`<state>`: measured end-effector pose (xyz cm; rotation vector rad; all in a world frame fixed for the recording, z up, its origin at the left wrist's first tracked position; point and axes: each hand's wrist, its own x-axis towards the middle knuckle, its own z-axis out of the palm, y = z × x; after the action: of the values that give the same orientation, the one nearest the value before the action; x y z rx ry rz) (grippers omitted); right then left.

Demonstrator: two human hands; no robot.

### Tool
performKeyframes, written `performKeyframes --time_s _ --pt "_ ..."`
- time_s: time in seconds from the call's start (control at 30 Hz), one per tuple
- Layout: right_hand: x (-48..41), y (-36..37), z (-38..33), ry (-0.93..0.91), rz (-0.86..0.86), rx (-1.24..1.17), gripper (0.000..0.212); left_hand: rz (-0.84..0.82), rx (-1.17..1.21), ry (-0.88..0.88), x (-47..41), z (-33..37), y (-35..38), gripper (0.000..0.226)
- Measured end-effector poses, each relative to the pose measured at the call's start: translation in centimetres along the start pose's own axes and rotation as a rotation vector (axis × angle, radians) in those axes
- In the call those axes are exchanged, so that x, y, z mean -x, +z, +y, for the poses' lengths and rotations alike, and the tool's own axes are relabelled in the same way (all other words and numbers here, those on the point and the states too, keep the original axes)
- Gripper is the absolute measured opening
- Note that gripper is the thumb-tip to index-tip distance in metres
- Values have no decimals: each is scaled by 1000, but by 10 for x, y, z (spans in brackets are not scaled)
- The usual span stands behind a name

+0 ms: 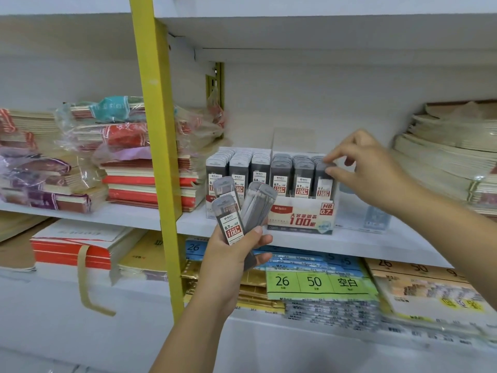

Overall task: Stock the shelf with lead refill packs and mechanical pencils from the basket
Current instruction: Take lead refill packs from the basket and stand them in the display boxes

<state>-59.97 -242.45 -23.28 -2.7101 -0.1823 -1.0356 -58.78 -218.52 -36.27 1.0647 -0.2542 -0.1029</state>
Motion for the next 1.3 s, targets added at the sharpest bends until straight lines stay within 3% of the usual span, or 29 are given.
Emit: performKeyframes --time_s 0.1,0.2,0.3,0.47,0.6,0.83,1.0,1.13,1.3 --pt "7 5 -2 28 -18 38 26 -4 9 -13 2 1 -1 30" --pt "18 3 -14 25 71 26 30 -36 17 -24 5 3 -1 31" --pt "32 5 -39 21 91 -239 23 -71 16 -38 9 6 0 37" --pt "45 32 -77 172 -192 -732 22 -147 14 -49 16 10 1 49" --pt "46 38 -75 231 -127 -914 28 -177 42 -81 20 13 -4 52" --pt "47 23 -72 199 -133 -1002 15 -182 36 -98 22 16 -15 47" --pt "47 23 -76 211 -134 -948 7 -196 -5 -117 26 14 -13 58" --pt "50 25 -76 205 -194 -869 29 -211 -22 -112 27 14 -15 48" --pt "51 28 -74 242 -172 -951 30 -184 -39 -96 26 15 -15 50"
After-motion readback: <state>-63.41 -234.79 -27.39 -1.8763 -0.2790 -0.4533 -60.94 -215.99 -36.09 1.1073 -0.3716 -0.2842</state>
